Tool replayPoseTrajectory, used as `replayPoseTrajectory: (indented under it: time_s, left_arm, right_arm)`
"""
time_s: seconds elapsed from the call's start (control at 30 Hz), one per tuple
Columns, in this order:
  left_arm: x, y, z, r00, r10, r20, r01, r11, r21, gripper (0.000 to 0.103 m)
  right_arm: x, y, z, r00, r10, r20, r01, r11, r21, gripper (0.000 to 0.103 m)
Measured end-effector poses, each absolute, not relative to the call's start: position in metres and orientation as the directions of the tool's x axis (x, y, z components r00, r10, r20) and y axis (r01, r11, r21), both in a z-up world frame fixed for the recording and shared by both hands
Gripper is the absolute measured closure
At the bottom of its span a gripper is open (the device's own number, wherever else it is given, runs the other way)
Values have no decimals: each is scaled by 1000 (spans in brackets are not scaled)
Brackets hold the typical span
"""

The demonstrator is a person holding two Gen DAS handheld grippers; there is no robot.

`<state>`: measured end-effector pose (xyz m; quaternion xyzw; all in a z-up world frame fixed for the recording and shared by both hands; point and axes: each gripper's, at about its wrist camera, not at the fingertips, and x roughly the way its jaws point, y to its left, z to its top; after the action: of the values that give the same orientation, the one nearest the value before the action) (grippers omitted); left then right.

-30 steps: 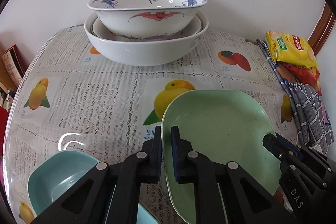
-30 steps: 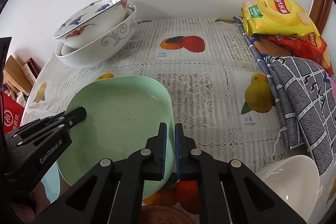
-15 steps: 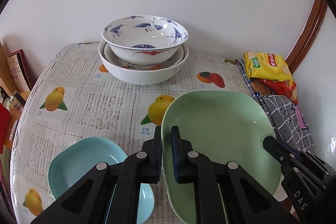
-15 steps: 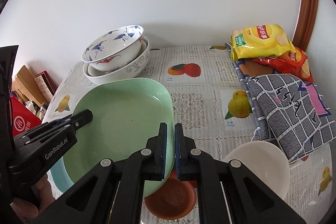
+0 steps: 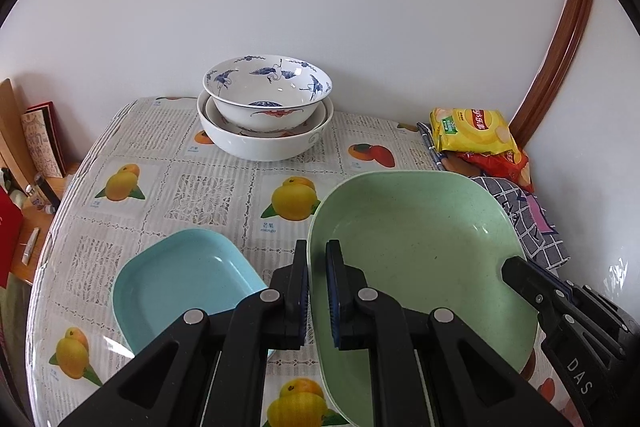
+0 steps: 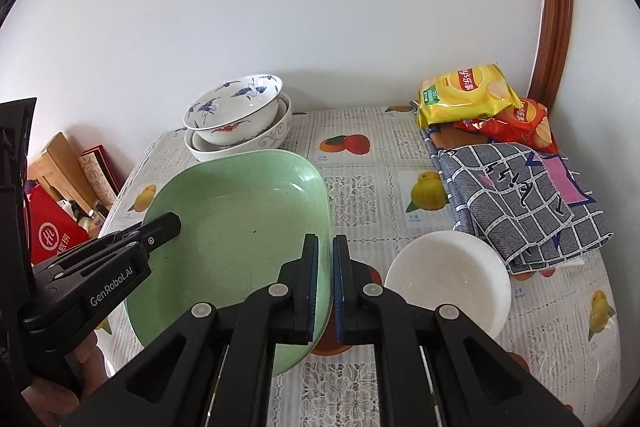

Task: Organize plates and bowls
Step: 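Lift the light green plate with both tools toward the teal plate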

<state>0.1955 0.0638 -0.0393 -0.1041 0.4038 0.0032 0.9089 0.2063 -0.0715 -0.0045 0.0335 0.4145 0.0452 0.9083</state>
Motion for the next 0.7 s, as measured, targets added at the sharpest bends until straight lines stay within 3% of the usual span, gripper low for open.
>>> replayPoseTrajectory:
  time_s: [0.7]
  left_arm:
    - [163,91,-33,692,-80,-717,-116,969,-220,94]
  right_arm:
    - [184,-43,0,652,125,-748,-77,992,98,96]
